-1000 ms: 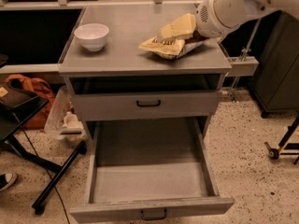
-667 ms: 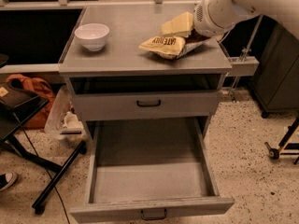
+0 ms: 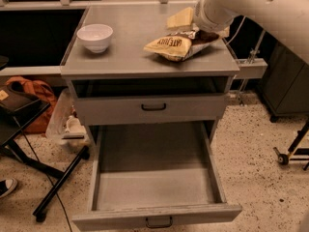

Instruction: Place brown chip bag into middle drawer

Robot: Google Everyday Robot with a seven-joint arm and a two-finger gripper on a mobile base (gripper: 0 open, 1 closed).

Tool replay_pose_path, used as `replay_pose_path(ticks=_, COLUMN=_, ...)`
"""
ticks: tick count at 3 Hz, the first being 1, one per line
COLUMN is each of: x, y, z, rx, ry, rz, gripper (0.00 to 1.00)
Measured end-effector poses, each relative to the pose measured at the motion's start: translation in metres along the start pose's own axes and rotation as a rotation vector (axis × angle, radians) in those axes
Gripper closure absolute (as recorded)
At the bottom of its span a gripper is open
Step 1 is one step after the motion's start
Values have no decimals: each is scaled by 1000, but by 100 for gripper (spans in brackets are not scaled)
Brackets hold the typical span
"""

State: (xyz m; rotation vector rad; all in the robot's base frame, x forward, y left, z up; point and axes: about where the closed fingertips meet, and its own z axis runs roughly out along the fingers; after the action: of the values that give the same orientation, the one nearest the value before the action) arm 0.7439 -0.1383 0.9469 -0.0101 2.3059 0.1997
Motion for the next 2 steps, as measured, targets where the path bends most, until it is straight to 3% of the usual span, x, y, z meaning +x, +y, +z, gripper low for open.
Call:
replay_pose_path(ticks=1, x=-7, y=-5, z=23, rx=63, ry=-4, rz=71, gripper=0)
replay_pose_path(ticks=2, x=-17, y=0, z=51, rx=92, ry=8, rz=99, gripper=0)
